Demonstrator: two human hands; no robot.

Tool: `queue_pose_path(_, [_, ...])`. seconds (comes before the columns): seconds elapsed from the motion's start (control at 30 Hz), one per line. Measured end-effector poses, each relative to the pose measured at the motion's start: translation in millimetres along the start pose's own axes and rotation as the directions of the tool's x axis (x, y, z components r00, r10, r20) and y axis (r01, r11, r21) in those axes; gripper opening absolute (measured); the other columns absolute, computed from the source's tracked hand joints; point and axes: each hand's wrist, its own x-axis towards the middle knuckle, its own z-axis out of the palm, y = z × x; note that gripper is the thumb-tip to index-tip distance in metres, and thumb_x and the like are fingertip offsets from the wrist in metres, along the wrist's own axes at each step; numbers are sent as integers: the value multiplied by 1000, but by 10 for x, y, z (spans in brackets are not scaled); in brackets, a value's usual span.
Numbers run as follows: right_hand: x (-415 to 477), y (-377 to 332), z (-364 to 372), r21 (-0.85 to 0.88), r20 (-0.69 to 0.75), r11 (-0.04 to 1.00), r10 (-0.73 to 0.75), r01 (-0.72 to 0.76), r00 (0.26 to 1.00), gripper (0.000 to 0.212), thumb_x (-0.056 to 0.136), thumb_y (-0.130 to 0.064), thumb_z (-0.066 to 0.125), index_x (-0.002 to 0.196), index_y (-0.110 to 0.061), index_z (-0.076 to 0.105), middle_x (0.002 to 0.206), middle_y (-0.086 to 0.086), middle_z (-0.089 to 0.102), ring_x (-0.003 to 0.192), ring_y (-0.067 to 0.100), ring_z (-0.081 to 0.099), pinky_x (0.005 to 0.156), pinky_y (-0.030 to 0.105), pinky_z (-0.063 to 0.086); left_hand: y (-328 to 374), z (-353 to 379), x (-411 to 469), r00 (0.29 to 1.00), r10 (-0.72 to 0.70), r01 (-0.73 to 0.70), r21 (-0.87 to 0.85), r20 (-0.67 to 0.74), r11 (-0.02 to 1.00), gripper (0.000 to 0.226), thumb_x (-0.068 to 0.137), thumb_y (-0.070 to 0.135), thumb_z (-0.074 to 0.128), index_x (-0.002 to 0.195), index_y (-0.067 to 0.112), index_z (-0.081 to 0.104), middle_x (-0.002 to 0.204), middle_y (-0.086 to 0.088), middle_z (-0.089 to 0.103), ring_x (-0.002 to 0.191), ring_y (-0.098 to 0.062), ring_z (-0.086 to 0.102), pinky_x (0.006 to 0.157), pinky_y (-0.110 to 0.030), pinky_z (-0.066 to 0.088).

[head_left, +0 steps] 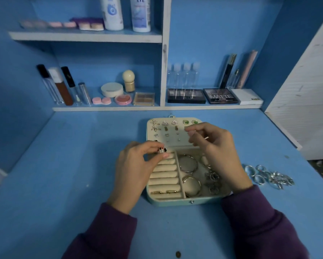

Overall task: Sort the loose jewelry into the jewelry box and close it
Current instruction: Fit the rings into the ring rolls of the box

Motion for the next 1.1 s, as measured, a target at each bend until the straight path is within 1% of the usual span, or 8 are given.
queue_pose_path(0.07, [10,18,-62,38,-46,999,10,-9,999,18,87,-9,63,82,-24,71,66,3,64,66,15,60,63,26,48,-29,18,-5,1000,15,-15,37,1,999,23,68,37,80,90,31,75,82,14,68,84,-3,64,79,-26,50])
queue_pose_path(0.2, [8,62,-124,40,-89,999,15,-11,996,18,87,-9,63,81,-25,71,61,0,62,63,12,56,65,31,46,-83,43,1,992,119,-113,136,-39,984,23,65,36,81,86,27,78,83,22,63,84,-11,49,72,-5,34])
queue_pose_path(0.4, [-19,100,-127,6,-103,1000,0,1,995,20,87,-9,63,80,-26,71,62,3,62,64,12,59,68,36,49,-78,64,-6,988,153,-152,186,9,971,22,67,30,83,86,22,78,83,9,71,77,-17,51,59,-18,35])
queue_pose_path(0.57, [-26,98,-120,1,-99,1000,-1,1,995,21,87,-10,63,80,-28,70,61,0,62,65,15,60,70,40,51,-84,34,6,986,160,-166,203,47,965,16,78,28,76,92,20,78,85,8,71,80,-12,49,64,-12,33])
queue_pose_path(0.7, [-36,84,-120,-2,-93,1000,2,-2,996,17,87,-10,63,83,-24,71,67,12,63,65,16,61,71,41,51,-73,32,7,982,175,-185,230,63,955,16,80,27,74,93,18,78,83,7,69,83,-13,48,65,-29,43])
queue_pose_path(0.83, [-38,88,-122,-13,-85,1000,8,-10,996,15,88,-11,63,84,-22,71,68,14,64,65,10,61,72,41,51,-71,49,19,973,216,-231,257,87,938,13,79,23,76,89,17,78,78,5,68,80,-12,45,60,-29,42])
queue_pose_path(0.97, [-38,96,-127,-24,-84,1000,7,-9,996,16,88,-11,63,84,-23,71,67,12,64,63,7,60,71,39,51,-49,32,13,954,288,-296,368,79,882,9,73,23,81,80,18,79,72,7,66,75,-15,46,55,-16,32])
queue_pose_path(1.1, [-29,119,-134,-31,-85,999,7,-9,996,16,88,-11,63,83,-24,71,67,12,64,62,7,59,70,36,50,-5,45,-11,933,355,-344,458,64,820,8,70,22,84,73,18,78,70,6,64,71,-23,51,55,-29,42])
